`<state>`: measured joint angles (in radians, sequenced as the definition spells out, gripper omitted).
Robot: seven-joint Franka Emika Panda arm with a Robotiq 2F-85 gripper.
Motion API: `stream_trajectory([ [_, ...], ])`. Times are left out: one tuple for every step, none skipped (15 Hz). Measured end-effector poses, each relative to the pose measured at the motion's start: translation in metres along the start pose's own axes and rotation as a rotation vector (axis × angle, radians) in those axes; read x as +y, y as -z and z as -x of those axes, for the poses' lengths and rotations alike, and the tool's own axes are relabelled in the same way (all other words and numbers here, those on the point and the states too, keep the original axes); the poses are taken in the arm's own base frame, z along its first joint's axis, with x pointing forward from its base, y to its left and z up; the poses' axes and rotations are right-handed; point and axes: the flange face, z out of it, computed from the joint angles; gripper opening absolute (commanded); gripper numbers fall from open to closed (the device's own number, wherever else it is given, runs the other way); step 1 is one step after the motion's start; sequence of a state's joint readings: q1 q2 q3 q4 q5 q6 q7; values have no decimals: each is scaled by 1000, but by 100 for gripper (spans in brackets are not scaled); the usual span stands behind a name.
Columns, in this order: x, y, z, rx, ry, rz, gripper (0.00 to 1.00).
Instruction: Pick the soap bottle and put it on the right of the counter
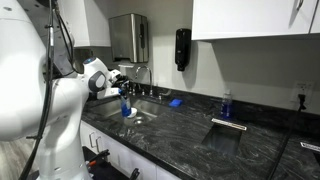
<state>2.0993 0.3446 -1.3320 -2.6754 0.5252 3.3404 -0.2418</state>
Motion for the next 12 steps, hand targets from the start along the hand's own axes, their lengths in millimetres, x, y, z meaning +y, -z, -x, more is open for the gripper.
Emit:
stream_trajectory([
  [11,3,4,-4,-19,17,8],
  [23,6,7,-5,-36,33,8],
  [34,10,9,-3,-54,47,8],
  [44,14,10,1,-70,58,8],
  [54,18,9,6,-87,68,8],
  [62,22,8,13,-104,75,8],
  [69,25,7,18,-120,80,8],
  [76,29,6,22,-136,84,8],
  [82,32,5,24,-152,86,8],
  [88,35,5,25,-168,87,8],
  [94,38,4,23,-184,87,8],
  [98,40,4,20,-198,84,32],
])
